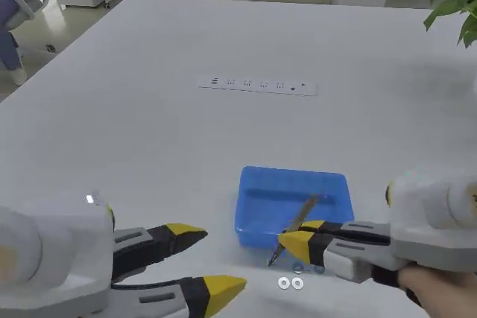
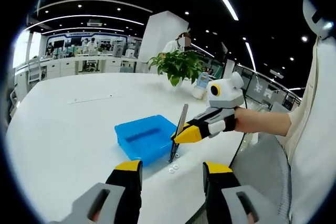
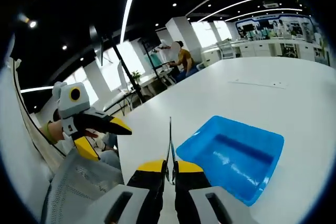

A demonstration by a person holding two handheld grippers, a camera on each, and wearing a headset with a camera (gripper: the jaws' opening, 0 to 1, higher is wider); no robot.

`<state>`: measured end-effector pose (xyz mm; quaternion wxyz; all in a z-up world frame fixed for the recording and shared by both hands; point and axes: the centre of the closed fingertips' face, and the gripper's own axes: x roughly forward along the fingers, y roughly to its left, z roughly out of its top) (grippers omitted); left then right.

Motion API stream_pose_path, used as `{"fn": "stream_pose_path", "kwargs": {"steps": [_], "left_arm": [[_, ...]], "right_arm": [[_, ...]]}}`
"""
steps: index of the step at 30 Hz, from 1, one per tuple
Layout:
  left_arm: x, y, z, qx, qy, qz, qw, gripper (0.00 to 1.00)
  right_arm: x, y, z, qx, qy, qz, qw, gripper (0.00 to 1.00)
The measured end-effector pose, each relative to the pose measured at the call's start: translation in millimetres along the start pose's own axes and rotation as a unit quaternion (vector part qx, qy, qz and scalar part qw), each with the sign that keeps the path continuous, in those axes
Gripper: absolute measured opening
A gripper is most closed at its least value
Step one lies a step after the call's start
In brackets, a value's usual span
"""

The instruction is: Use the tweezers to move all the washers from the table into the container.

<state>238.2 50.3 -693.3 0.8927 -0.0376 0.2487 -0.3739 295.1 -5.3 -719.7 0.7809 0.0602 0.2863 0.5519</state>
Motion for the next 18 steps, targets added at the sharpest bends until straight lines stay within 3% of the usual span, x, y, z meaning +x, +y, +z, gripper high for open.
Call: {"fn": "stream_pose_path", "kwargs": {"steps": [6, 9, 14, 18], "left_arm": [[-4.4, 3.7, 15.9, 0.002, -0.045, 0.029, 0.9986, 0.54], [-6.4, 3.1, 18.4, 0.007, -0.054, 0.031, 0.9981, 0.59], [-10.8, 8.1, 18.6, 0.014, -0.055, 0.044, 0.9974, 0.67], [-16.7, 9.7, 25.1, 0.010, -0.078, 0.055, 0.9954, 0.73]], "right_arm": [[-17.3, -11.6, 29.2, -0.021, -0.023, -0.028, 0.9991, 0.03], [-24.9, -27.0, 40.6, -0.019, -0.036, -0.052, 0.9978, 0.03], [-30.1, -54.4, 45.0, -0.006, -0.037, -0.091, 0.9951, 0.03], [-28.4, -70.7, 42.4, -0.010, -0.029, -0.118, 0.9925, 0.03]]}}
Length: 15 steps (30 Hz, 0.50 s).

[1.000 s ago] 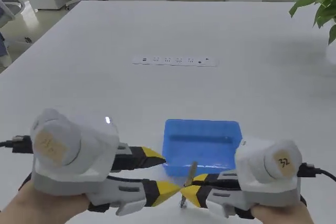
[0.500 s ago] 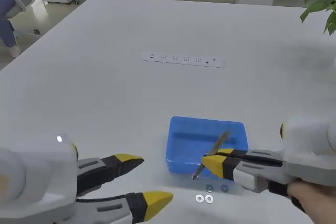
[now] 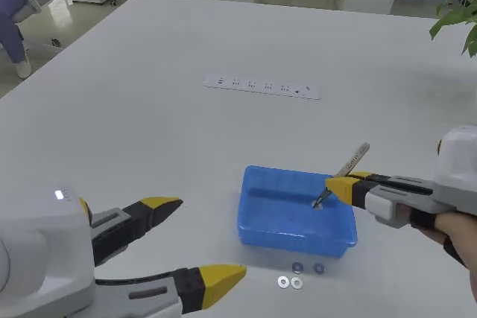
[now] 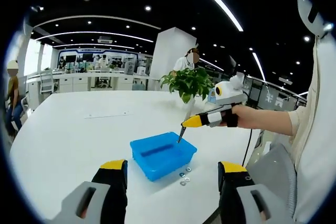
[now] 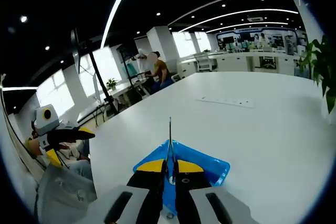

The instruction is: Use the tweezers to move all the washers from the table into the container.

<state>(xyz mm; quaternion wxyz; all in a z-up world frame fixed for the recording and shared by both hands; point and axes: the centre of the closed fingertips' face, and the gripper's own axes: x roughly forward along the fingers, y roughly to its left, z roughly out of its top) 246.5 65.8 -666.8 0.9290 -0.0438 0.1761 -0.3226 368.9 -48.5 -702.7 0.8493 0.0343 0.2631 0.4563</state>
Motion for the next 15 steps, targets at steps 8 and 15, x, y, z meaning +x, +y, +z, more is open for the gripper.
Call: {"fn": "stream_pose_path", "kwargs": {"steps": [8, 15], "left_arm": [[-3.7, 3.7, 1.1, 0.022, -0.006, 0.025, 0.9994, 0.89], [-5.5, 4.7, 1.3, 0.024, -0.008, 0.032, 0.9991, 0.97]], "right_arm": [[16.1, -27.6, -20.8, -0.004, 0.035, -0.043, 0.9984, 0.03], [25.5, -31.5, -35.1, -0.029, 0.051, -0.051, 0.9970, 0.03]]}}
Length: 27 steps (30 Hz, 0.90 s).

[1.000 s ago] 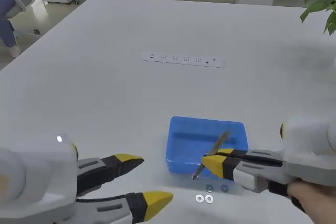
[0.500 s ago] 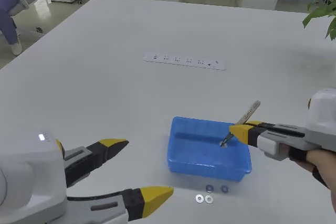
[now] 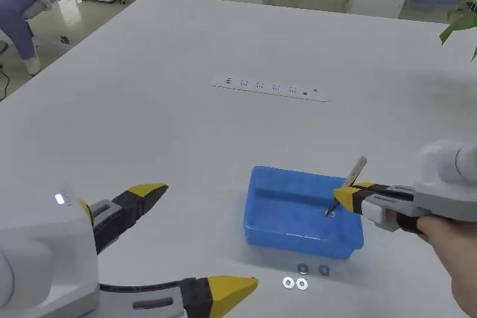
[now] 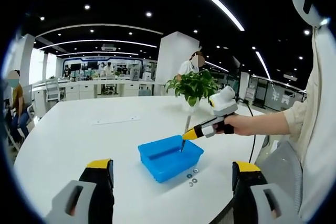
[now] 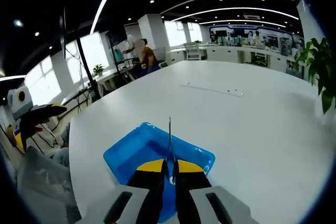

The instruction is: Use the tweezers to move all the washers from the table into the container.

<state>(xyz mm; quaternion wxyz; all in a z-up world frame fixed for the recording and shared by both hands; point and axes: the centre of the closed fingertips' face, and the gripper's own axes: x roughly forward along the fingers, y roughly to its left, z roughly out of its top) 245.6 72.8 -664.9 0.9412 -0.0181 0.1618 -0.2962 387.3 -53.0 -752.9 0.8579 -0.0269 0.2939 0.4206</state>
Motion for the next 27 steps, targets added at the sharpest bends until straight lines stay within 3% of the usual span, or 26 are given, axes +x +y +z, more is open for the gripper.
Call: {"fn": "stream_pose_path", "kwargs": {"steps": [13, 21, 27], "left_arm": [[-1.0, 5.1, -1.7, 0.002, 0.005, 0.007, 1.0000, 0.99], [-0.4, 4.0, -0.6, 0.007, 0.003, 0.007, 0.9999, 0.99], [-0.6, 3.5, -0.6, 0.009, 0.004, 0.006, 0.9999, 0.99]], "right_arm": [[2.6, 1.0, -16.4, -0.031, 0.016, -0.010, 0.9993, 0.03], [2.6, -2.8, -20.2, -0.033, 0.014, -0.011, 0.9993, 0.03], [-0.9, -3.8, -16.0, -0.032, -0.002, -0.010, 0.9994, 0.03]]}}
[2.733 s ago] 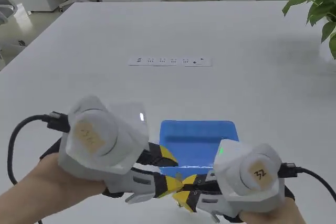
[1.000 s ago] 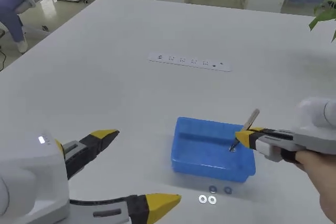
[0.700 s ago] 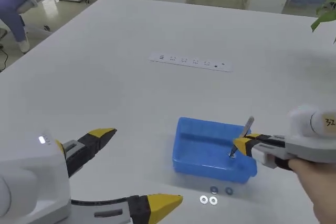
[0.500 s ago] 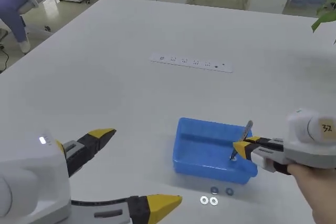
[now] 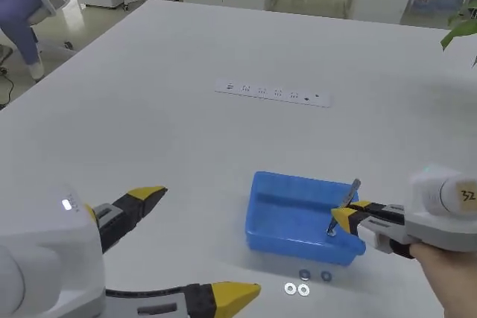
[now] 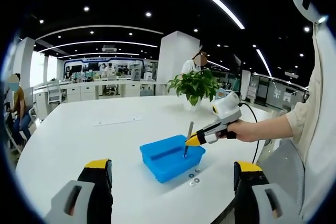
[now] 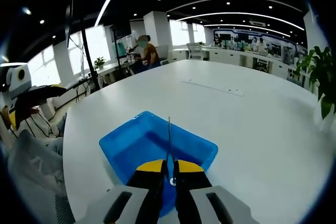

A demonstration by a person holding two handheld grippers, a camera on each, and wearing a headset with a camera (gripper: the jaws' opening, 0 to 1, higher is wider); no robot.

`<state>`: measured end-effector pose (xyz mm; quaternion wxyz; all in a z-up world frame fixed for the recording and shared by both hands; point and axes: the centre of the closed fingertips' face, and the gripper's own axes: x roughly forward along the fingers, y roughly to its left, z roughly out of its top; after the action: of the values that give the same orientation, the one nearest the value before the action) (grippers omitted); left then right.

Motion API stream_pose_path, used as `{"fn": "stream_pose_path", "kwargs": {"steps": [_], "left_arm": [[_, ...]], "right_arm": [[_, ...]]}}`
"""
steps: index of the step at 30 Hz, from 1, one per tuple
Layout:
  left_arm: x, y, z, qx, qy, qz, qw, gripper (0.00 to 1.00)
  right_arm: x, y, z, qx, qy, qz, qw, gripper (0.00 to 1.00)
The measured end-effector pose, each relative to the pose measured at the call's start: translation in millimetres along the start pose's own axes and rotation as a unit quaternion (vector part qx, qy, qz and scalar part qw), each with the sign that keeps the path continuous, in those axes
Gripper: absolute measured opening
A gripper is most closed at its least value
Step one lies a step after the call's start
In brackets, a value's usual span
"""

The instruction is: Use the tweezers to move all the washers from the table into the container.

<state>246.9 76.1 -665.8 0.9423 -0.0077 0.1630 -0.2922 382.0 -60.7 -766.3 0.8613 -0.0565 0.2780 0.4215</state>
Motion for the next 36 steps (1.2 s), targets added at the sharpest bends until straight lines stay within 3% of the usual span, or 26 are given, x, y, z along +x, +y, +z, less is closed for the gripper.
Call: {"fn": "stream_pose_path", "kwargs": {"steps": [9, 12, 18, 23, 27, 32, 36], "left_arm": [[0.1, -0.5, -1.5, -0.002, 0.001, 0.000, 1.0000, 0.99], [0.9, -1.7, -2.4, -0.004, 0.002, -0.001, 1.0000, 0.99], [4.0, -6.4, -3.0, -0.004, 0.003, -0.007, 1.0000, 0.99], [5.9, -9.0, -4.1, -0.005, 0.004, -0.011, 0.9999, 0.99], [7.6, -11.0, -5.9, -0.005, 0.008, -0.014, 0.9999, 0.99], [8.5, -11.5, -3.6, -0.004, 0.007, -0.016, 0.9998, 0.99], [8.4, -10.4, -2.4, -0.004, 0.005, -0.016, 0.9999, 0.99]], "right_arm": [[-25.9, 15.2, 24.1, 0.006, -0.057, 0.013, 0.9983, 0.03], [-39.6, 26.8, 34.4, 0.011, -0.080, 0.020, 0.9965, 0.03], [-56.7, 41.3, 40.1, 0.018, -0.100, 0.038, 0.9941, 0.03], [-62.9, 54.4, 26.7, 0.030, -0.091, 0.057, 0.9938, 0.03], [-58.6, 58.4, 6.9, 0.043, -0.070, 0.057, 0.9950, 0.03], [-42.8, 51.0, -24.5, 0.059, -0.033, 0.044, 0.9968, 0.03], [-34.6, 47.6, -32.7, 0.057, -0.021, 0.034, 0.9976, 0.03]]}}
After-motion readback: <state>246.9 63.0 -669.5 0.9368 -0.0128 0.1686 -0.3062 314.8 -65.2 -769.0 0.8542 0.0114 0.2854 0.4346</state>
